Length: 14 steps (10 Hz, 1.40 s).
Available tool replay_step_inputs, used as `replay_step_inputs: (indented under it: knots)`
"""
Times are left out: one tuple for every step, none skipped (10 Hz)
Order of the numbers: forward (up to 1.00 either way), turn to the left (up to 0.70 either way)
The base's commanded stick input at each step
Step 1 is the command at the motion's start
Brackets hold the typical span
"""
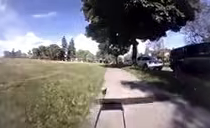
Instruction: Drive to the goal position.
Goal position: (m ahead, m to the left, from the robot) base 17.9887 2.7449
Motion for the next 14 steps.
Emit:
replay_step_inputs:
  knots:
    - [1.00,0.00]
    - [1.00,0.00]
    - [1.00,0.00]
    - [1.00,0.00]
    - [1.00,0.00]
    - [1.00,0.00]
    - [1.00,0.00]
    - [1.00,0.00]
    - [1.00,0.00]
    - [1.00,0.00]
    - [1.00,0.00]
    - [1.00,0.00]
    - [1.00,0.00]
    - [1.00,0.00]
